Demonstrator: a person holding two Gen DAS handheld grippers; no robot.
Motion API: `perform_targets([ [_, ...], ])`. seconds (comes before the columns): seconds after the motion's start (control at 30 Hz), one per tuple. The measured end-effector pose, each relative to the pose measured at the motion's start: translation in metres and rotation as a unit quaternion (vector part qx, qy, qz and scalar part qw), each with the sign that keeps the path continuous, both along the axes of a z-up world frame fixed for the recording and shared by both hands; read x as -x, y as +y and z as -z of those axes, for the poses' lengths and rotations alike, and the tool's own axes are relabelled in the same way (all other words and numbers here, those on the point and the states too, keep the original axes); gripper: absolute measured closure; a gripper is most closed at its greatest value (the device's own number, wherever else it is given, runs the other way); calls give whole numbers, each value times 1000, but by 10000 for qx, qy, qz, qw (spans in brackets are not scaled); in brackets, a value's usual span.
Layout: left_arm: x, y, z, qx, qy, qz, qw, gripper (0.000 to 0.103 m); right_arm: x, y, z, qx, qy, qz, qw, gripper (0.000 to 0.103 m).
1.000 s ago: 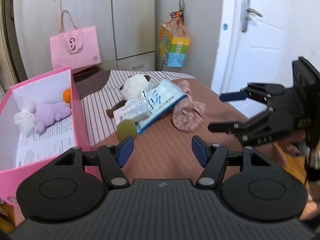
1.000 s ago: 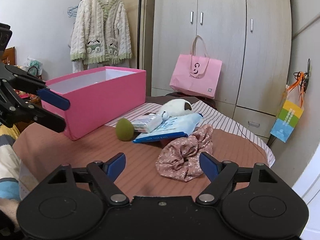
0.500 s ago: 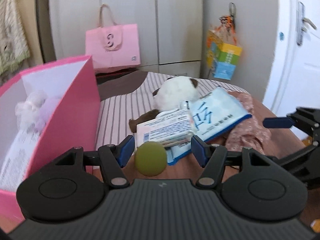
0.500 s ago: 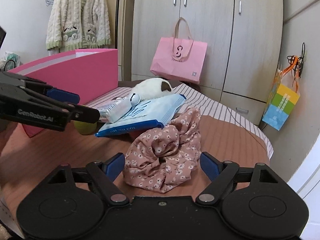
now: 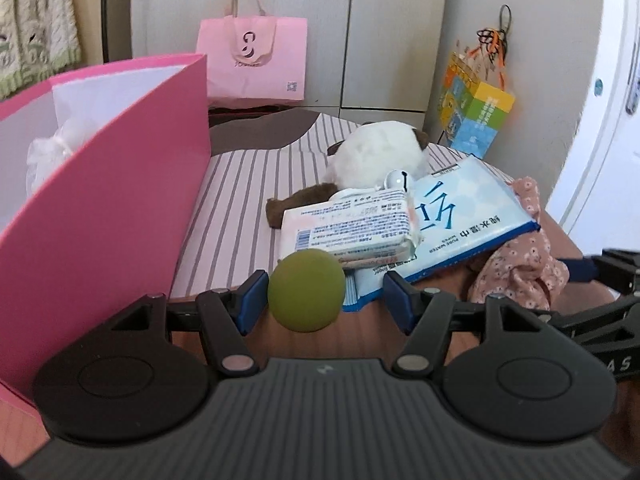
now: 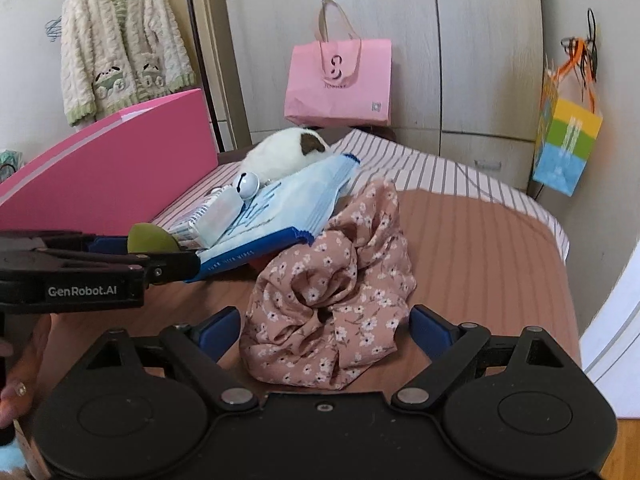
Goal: Organize soft objects
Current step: 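Grasp the green sponge with the left tool while the right tool grasps the floral scrunchie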
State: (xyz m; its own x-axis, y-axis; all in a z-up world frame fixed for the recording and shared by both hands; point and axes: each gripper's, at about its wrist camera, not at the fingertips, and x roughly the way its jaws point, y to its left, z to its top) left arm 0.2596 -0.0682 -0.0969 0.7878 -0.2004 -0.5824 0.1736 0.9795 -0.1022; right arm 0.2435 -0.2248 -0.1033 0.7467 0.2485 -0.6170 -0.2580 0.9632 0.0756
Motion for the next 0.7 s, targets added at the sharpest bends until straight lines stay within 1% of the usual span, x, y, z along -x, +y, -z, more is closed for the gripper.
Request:
perform_targets([
  [0.03,0,2,1,84,33,-37,10000,43,1,1,1,38,-10,12,10000,10],
  [0.07,1,4,1,147,31,-104,9998,49,1,2,1,69,-30,20,10000,11],
  [0.1,2,5,2,121,-7,-179,9998,60,3,2,1,93,-62,45,9999,19],
  [0.13,3,5,3,59,-45,-231,9997,65,5,2,1,117,-98,85,9998,27],
  [0.17,3,6,3,53,-57,-217,9997,65,6,2,1,141,-128,132,9997,31],
  [0.23,4,8,4,94,-71,-205,9997,66,11,1,1,124,-200,198,9995,49],
  [0.27,4,8,3,78,-81,-198,9997,66,13,0,1,107,-229,193,9995,53],
  [0.3,5,7,3,56,-98,-194,9997,67,16,0,1,84,-260,176,9995,62],
  [0.33,6,6,3,48,-112,-182,9998,67,18,0,1,68,-290,170,9994,74],
  [0.37,8,6,3,54,-126,-164,9998,67,21,1,1,45,-326,175,9993,78],
  [0.43,12,5,3,55,-162,-166,9997,67,25,1,1,35,-376,221,9990,84],
  [0.5,17,4,3,40,-228,-174,9996,67,31,2,0,37,-429,269,9987,87],
  [0.7,31,5,-4,77,-342,-92,9993,67,51,5,0,-23,-509,293,9983,88],
])
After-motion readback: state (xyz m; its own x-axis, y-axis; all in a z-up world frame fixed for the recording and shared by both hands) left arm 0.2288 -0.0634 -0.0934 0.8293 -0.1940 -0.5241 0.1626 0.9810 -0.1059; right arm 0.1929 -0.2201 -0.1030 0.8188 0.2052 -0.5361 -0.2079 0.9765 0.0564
